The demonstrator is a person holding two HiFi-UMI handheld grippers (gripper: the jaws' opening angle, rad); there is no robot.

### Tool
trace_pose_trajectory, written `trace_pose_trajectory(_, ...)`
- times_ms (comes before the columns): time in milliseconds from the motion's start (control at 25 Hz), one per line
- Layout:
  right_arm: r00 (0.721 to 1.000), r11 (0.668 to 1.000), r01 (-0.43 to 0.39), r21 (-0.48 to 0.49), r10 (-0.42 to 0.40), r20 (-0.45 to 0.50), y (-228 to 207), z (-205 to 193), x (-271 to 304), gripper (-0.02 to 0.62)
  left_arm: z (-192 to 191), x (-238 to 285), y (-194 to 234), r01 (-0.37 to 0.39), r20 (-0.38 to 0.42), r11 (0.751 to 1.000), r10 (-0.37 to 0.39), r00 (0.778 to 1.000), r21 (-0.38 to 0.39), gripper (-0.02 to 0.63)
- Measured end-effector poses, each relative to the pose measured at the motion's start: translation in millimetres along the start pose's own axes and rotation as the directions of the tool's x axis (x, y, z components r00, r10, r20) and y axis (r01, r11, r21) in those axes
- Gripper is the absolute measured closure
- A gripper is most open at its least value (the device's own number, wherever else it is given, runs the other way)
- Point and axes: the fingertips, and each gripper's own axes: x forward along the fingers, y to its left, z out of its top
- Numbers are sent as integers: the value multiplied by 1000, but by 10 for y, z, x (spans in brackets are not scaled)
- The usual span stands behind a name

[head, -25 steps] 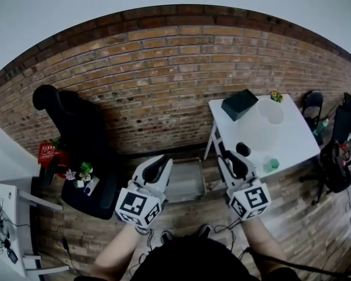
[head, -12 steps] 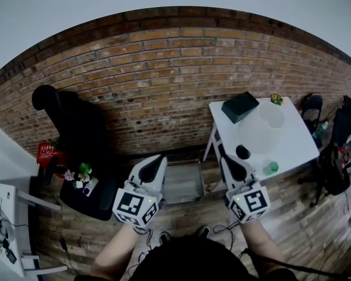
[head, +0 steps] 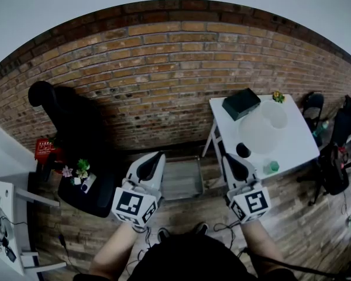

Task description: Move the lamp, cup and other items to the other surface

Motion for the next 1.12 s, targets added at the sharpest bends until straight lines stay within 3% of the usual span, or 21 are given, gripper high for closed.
trace_pose_trajectory(1120, 1000, 1000, -16, 26, 15, 13, -73, -34, 75, 591, -77, 96, 30, -15, -18, 1000, 15, 1000, -1, 600)
